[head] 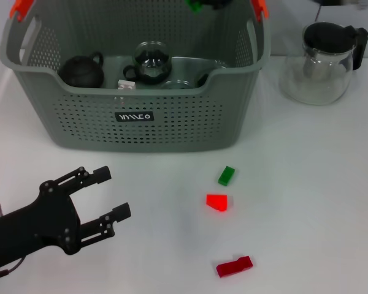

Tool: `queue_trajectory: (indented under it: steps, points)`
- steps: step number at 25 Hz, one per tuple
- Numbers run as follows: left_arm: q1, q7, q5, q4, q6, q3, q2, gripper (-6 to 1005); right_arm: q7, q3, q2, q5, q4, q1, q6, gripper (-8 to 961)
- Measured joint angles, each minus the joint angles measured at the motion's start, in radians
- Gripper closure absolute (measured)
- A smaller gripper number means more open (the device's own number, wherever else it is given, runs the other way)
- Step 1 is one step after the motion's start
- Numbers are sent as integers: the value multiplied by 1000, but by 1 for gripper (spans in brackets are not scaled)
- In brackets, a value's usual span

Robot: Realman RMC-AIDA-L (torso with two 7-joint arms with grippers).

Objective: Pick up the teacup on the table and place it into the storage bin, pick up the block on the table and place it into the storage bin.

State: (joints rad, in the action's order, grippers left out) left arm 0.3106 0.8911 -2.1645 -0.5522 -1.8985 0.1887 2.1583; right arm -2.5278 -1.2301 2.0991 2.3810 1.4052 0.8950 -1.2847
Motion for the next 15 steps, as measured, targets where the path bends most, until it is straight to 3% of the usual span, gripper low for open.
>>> queue_trajectory:
  steps: [9, 15]
  points:
    - [4, 0, 0, 0, -1, 0, 0, 236, 73, -23, -3, 73, -620, 283, 348, 815]
    - [3, 0, 0, 0, -2, 0, 0, 236, 102, -24, -4, 72, -635, 300, 359, 752]
